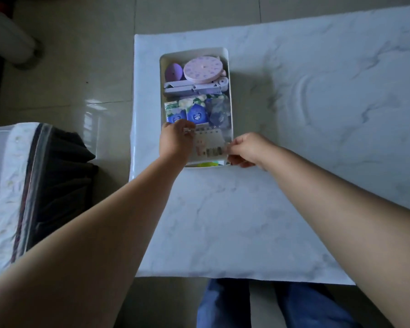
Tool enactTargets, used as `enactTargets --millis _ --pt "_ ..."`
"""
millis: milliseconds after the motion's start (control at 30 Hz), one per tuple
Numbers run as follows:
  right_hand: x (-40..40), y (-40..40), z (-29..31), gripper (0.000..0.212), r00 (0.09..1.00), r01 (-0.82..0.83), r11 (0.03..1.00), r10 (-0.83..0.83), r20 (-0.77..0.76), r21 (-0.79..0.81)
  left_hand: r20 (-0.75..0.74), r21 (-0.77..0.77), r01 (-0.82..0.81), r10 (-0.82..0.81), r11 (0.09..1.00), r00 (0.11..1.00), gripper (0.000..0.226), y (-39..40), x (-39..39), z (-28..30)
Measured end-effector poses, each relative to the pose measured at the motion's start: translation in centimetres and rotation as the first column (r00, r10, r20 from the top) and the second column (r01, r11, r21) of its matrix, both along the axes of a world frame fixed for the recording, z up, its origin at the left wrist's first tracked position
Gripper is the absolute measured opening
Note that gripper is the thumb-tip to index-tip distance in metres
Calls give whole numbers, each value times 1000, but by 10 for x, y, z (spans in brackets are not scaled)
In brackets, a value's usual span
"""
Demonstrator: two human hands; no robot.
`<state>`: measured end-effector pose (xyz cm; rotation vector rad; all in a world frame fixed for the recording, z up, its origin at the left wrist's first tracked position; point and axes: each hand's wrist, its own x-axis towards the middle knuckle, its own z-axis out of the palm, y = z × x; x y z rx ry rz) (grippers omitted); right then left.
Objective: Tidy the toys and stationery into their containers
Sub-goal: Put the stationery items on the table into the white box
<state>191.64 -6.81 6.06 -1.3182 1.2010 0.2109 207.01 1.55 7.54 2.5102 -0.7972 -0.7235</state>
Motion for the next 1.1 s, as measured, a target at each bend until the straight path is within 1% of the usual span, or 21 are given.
enactTargets --millis 67,100,133,200,233,300,367,433,500,600,667,767,833,933,1000,1100 --pt "5 4 -6 30 998 -28 998 25 -63 -53 -13 8 70 -70 998 997 29 0 3 -3" --pt "9 5 -9 33 993 -40 995 30 -113 -92 -20 11 108 -108 994 994 31 2 3 -3" --pt "15 4 -13 32 982 -67 987 38 -187 -149 3 12 158 -158 987 988 33 5 6 -5" --pt "22 2 -17 24 926 -186 951 85 -369 -249 141 54 256 -261 965 955 40 11 5 -10" --pt "24 0 -17 20 888 -244 930 101 -449 -273 213 77 276 -286 958 934 43 15 3 -13" --pt "26 -4 -11 19 835 -291 908 88 -543 -300 298 95 236 -254 967 920 45 21 -1 -17" --pt "30 -10 -10 29 839 -269 897 40 -543 -350 325 74 140 -156 987 933 39 27 0 -23" --pt "35 -21 -9 32 869 -242 863 -10 -494 -444 328 57 41 -57 998 943 35 29 7 -26" --pt "43 -34 -9 25 907 -209 827 -36 -419 -523 285 68 -31 10 997 958 41 29 16 -28" --pt "57 -54 -8 12 955 -157 768 -44 -295 -621 234 92 -93 69 991 970 50 24 22 -31" --pt "71 -68 -9 11 976 -146 703 -14 -218 -696 195 80 -141 123 987 973 51 17 23 -31" --pt "96 -87 -14 27 986 -161 565 63 -153 -809 170 97 -195 177 976 969 52 8 23 -30" --pt "114 -100 -18 41 976 -217 471 125 -179 -855 173 135 -239 214 962 961 57 5 26 -30" --pt "137 -123 -23 55 940 -328 376 225 -258 -866 124 174 -281 262 944 957 49 4 29 -27" --pt "152 -139 -28 57 912 -394 349 260 -317 -850 113 167 -287 271 943 956 45 3 33 -28" --pt "165 -155 -34 51 890 -451 358 244 -385 -817 134 155 -296 277 943 952 47 3 39 -32"
